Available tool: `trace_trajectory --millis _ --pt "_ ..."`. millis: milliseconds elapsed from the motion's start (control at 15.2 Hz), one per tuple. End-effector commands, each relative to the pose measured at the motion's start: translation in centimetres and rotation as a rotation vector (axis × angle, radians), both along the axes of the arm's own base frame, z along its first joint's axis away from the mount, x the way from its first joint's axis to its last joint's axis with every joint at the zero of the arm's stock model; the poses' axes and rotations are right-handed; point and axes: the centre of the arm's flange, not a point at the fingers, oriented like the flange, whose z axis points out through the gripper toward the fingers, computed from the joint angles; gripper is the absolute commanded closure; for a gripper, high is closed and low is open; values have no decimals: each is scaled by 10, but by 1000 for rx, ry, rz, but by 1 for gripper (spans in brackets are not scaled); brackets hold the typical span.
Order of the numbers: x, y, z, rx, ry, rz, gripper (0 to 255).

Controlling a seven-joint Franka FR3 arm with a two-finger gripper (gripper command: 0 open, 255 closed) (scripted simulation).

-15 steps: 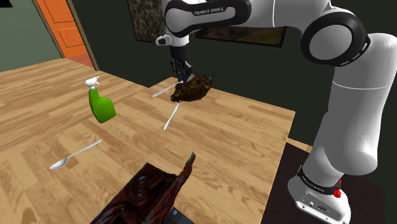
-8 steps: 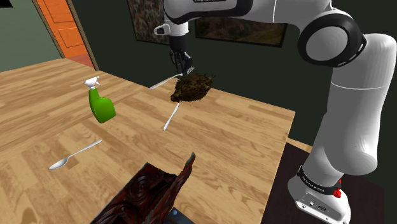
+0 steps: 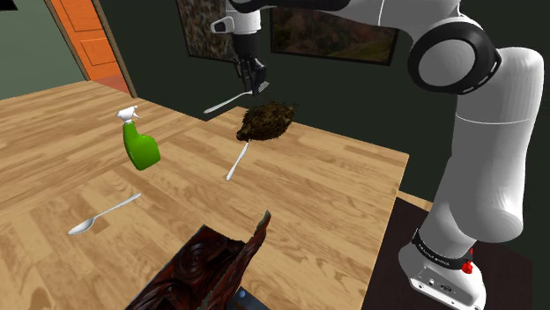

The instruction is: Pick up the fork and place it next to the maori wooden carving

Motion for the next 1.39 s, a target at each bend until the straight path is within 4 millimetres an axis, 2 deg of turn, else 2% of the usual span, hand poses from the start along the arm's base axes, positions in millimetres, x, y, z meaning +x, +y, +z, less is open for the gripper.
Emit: trace_trajectory --millis 0,1320 --pt "-18 8 2 0 0 0 255" --pt "-256 122 2 0 0 0 255"
